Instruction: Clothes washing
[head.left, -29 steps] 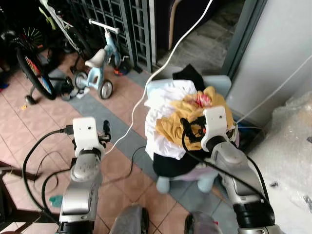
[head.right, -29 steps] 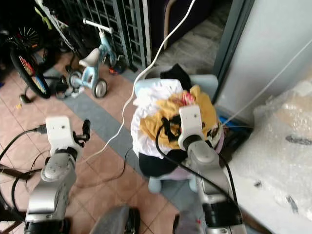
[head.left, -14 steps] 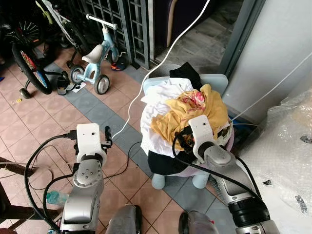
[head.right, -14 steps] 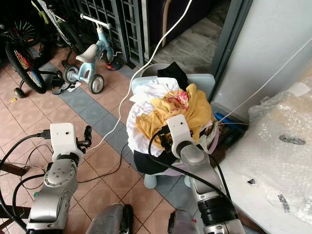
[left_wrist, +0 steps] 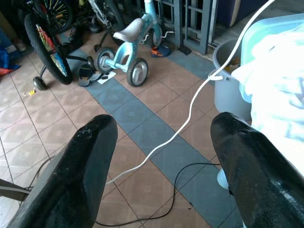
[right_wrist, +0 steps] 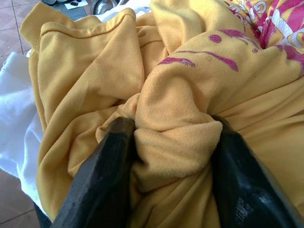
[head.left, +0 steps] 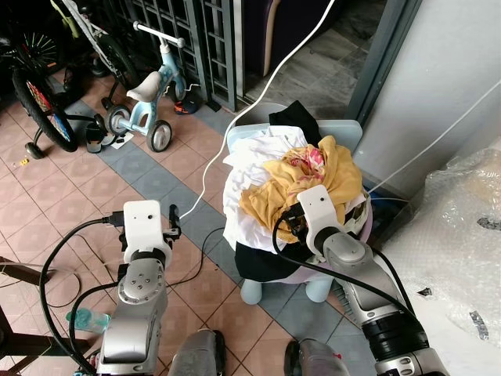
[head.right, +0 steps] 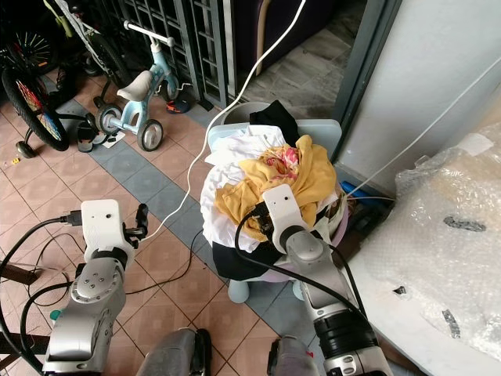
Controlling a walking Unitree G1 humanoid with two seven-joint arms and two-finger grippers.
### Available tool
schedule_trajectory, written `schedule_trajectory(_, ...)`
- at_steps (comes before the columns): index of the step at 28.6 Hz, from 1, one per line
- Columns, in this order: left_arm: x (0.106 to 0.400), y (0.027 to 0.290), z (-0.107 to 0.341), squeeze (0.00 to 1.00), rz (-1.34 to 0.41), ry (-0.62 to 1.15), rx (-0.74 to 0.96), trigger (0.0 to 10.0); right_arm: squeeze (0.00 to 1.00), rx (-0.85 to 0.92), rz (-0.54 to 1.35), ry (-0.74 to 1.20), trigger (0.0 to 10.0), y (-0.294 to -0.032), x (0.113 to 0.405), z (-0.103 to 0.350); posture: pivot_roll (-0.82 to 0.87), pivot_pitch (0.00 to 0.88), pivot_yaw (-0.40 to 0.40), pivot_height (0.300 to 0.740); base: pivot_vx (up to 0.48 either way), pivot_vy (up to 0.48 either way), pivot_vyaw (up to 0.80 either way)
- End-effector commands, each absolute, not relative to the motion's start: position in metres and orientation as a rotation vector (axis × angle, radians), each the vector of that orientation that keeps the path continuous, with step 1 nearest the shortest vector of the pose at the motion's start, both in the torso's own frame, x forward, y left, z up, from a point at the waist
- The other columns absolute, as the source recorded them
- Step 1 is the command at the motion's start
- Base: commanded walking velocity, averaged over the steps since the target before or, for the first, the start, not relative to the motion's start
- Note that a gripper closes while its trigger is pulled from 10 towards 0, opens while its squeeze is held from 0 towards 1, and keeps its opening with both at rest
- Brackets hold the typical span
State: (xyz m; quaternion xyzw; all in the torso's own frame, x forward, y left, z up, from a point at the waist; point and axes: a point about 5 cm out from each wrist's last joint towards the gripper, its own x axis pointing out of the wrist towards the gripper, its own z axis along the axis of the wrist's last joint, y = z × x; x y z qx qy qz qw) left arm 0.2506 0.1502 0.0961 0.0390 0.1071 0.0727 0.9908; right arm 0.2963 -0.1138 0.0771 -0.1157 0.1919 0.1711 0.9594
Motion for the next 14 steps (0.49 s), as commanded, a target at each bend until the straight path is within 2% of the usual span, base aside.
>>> schedule_trajectory(1,0.251,0.148,0.096,0.00,0.122,0.208,0.104,10.0,0.00,-0.209,0.336,0.477,0.0,-0.117,0.288,0.060,0.07,0.117,0.027,0.728,0.000,0.000,0.00)
schedule_trajectory(4,0.253,0.139,0.099,0.00,0.062,0.183,0.124,10.0,0.00,-0.184,0.326,0.485,0.0,-0.118,0.289,0.059,0.07,0.113,0.025,0.728,0.000,0.000,0.00)
schedule_trajectory(11,0.257,0.138,0.100,0.00,0.068,0.174,0.125,10.0,0.00,-0.124,0.327,0.470,0.0,-0.112,0.293,0.061,0.06,0.101,0.026,0.728,0.000,0.000,0.00)
schedule_trajectory(14,0.258,0.138,0.100,0.00,0.062,0.160,0.129,10.0,0.00,-0.120,0.314,0.407,0.0,-0.113,0.296,0.069,0.06,0.100,0.028,0.728,0.000,0.000,0.00)
